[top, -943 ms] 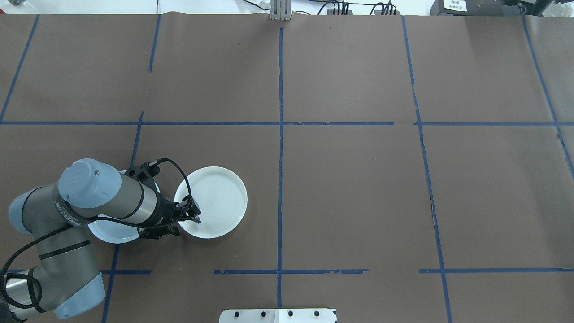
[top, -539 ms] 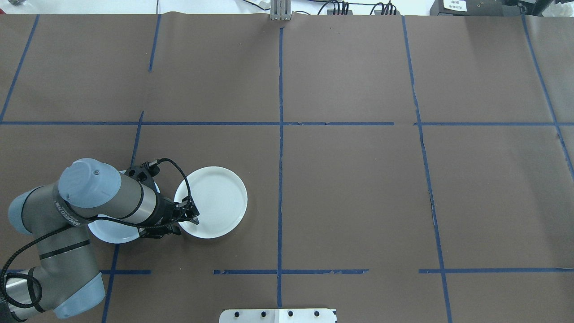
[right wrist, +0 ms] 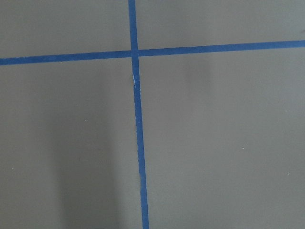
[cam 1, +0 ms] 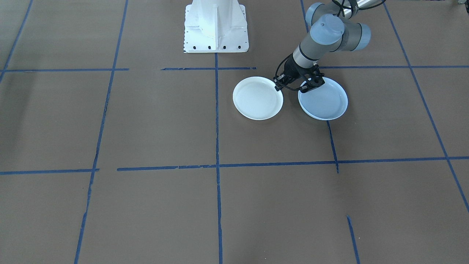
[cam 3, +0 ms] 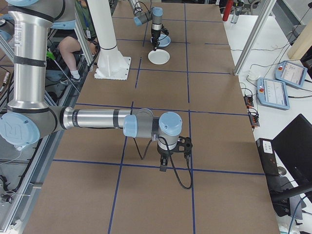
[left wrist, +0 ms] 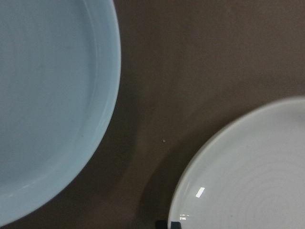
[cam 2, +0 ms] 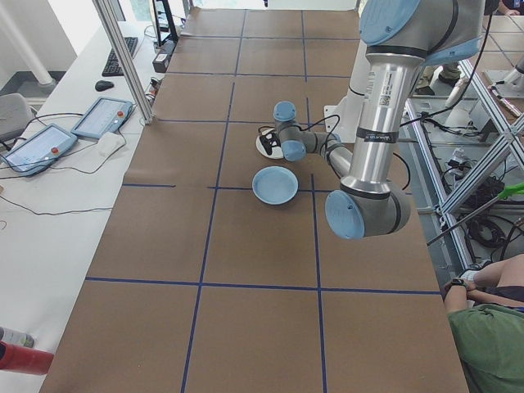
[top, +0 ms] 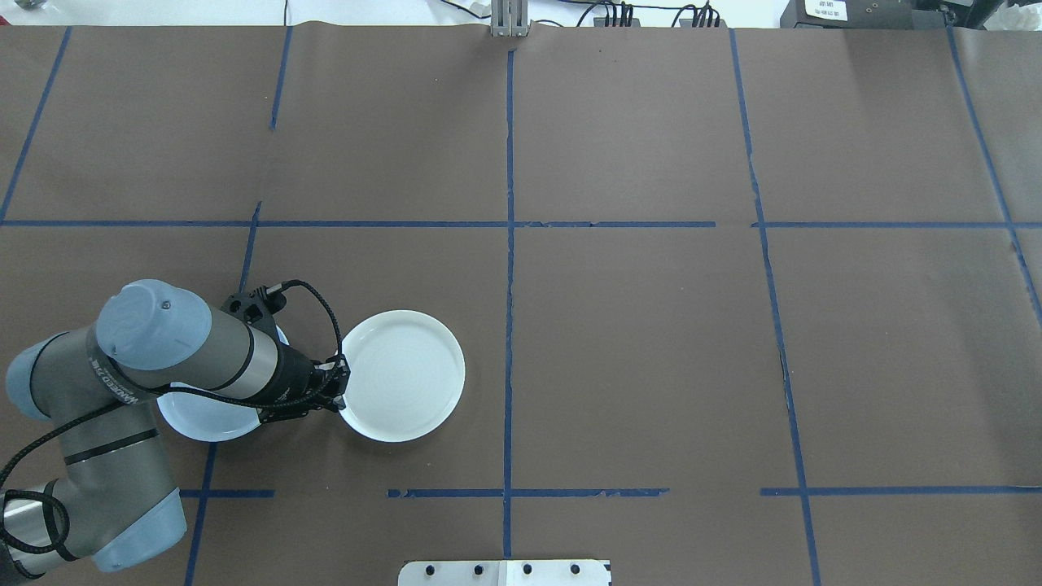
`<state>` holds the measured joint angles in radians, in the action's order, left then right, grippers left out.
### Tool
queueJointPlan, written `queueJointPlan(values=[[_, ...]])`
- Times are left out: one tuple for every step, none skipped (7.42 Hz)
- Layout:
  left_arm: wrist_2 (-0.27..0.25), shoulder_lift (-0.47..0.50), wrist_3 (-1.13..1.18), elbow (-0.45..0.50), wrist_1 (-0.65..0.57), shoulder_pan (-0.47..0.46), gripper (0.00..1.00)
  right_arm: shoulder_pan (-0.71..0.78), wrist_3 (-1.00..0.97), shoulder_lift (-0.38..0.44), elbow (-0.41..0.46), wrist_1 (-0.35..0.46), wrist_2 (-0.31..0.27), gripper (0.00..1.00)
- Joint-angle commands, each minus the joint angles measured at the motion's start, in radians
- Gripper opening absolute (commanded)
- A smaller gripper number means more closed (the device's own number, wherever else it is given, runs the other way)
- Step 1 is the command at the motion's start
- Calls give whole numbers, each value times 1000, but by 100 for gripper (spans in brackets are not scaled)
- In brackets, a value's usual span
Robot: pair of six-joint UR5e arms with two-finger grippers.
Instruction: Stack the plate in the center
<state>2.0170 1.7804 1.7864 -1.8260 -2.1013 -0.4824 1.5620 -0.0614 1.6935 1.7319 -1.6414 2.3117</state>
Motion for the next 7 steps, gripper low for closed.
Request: queueJointPlan(values=[[31, -3, -16, -21, -11, -47, 0, 0, 0, 0, 0, 0, 0, 100], [102, -10, -77, -36, -12, -108, 0, 0, 0, 0, 0, 0, 0, 100], [147, -47, -175, -45, -14, -145, 0, 0, 0, 0, 0, 0, 0, 100], [190, -97, -276, -58, -28, -203, 0, 0, 0, 0, 0, 0, 0, 100], [251, -157, -362, -59, -81, -258, 0, 0, 0, 0, 0, 0, 0, 100], [299, -227, -442, -58, -145, -296, 0, 1, 0, 0, 0, 0, 0, 100], [342, -290, -512, -50, -228, -329, 0, 0, 0, 0, 0, 0, 0, 100]])
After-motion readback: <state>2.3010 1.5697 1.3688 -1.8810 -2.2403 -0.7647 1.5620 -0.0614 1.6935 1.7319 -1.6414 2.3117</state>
